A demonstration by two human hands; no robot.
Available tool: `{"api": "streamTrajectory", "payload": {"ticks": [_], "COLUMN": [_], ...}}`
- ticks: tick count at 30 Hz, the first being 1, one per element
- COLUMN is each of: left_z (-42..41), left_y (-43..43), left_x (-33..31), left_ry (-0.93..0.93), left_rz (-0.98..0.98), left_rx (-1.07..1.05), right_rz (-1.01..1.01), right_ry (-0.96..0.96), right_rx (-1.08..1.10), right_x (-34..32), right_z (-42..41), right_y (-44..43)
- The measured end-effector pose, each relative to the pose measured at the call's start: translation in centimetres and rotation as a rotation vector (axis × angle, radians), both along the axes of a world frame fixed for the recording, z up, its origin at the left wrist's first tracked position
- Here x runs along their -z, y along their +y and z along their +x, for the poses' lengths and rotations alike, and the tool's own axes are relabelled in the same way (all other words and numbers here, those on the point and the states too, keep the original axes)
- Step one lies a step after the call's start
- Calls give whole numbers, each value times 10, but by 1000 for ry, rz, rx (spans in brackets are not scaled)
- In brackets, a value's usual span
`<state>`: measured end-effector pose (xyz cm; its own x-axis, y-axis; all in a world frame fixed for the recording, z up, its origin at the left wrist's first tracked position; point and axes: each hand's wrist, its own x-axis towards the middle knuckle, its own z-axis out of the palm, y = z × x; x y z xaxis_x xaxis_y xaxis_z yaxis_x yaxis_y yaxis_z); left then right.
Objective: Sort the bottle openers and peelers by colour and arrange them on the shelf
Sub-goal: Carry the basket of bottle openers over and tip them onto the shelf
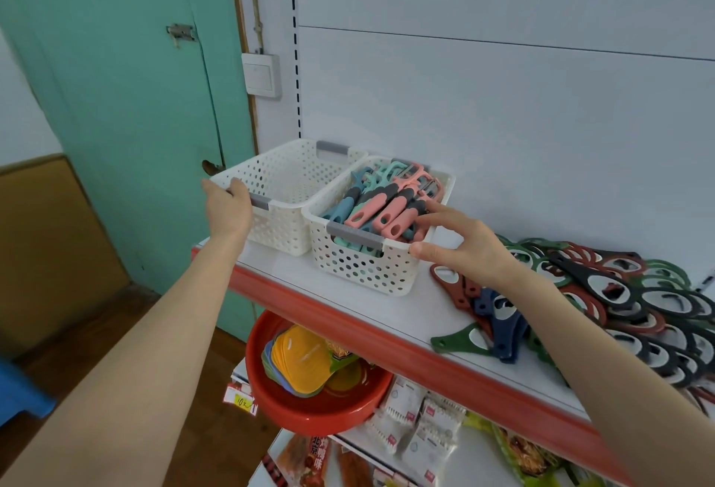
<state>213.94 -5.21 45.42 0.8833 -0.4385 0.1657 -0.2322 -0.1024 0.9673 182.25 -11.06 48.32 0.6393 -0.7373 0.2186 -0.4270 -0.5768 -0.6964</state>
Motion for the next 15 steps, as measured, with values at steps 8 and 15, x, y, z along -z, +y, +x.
{"api": "streamTrajectory", "payload": {"ticks": [8, 15], "left_z": [-25, -102], "left_y": [31, 65], "left_x": [-3, -6], "left_ry": [-521, -859], "left_rz": [259, 173], "left_rx": [13, 290], "right_rz": [-30, -137], "right_ry": [55, 131], "right_rx": [42, 176], "right_x": [-1, -9], "right_z": [-4, -22], "right_y": [11, 26]}}
